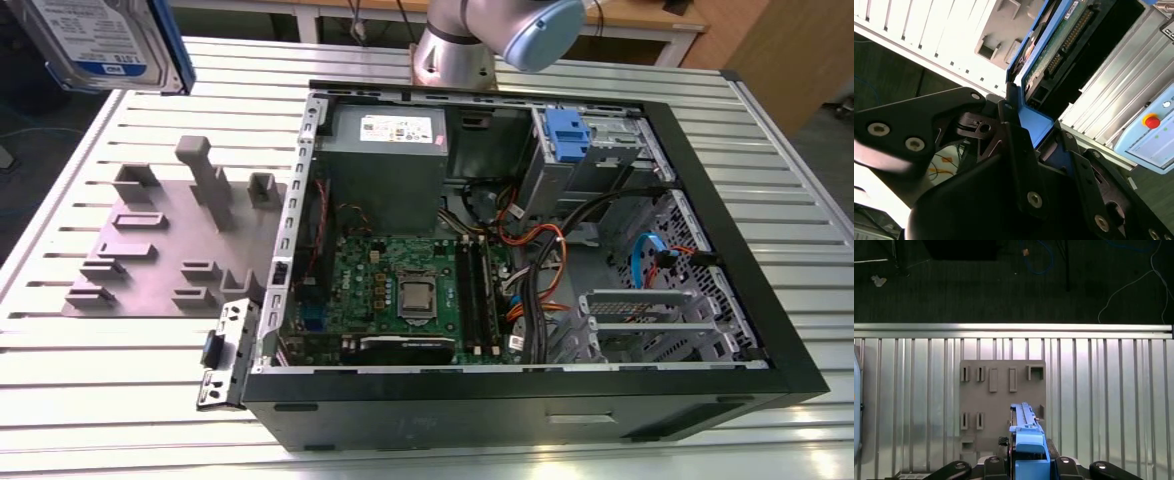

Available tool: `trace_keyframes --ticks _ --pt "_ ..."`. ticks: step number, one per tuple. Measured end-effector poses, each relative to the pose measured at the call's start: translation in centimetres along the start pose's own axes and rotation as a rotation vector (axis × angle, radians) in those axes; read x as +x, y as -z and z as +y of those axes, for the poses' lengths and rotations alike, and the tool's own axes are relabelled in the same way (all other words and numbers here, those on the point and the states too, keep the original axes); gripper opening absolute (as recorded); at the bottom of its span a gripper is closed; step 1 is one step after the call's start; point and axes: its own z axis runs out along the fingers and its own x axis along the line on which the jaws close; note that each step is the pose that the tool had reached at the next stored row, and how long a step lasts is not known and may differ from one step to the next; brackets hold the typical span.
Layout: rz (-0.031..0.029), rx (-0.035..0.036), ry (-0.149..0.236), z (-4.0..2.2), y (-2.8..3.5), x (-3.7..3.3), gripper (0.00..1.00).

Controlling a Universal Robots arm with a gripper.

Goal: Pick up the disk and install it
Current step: 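Pick up the disk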

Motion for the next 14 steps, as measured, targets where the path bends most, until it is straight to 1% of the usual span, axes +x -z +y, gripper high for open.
trace_keyframes --ticks 4,6,8,14 --pt "0.0001 -0.0001 0.000 -0.06 0.05 0.95 0.36" --pt "0.0000 0.0000 0.000 -0.28 0.06 1.14 0.36" --pt "0.0000 0.0000 0.000 -0.70 0.08 1.24 0.36" --pt "0.0000 0.0001 0.000 -2.37 0.15 1.37 0.36"
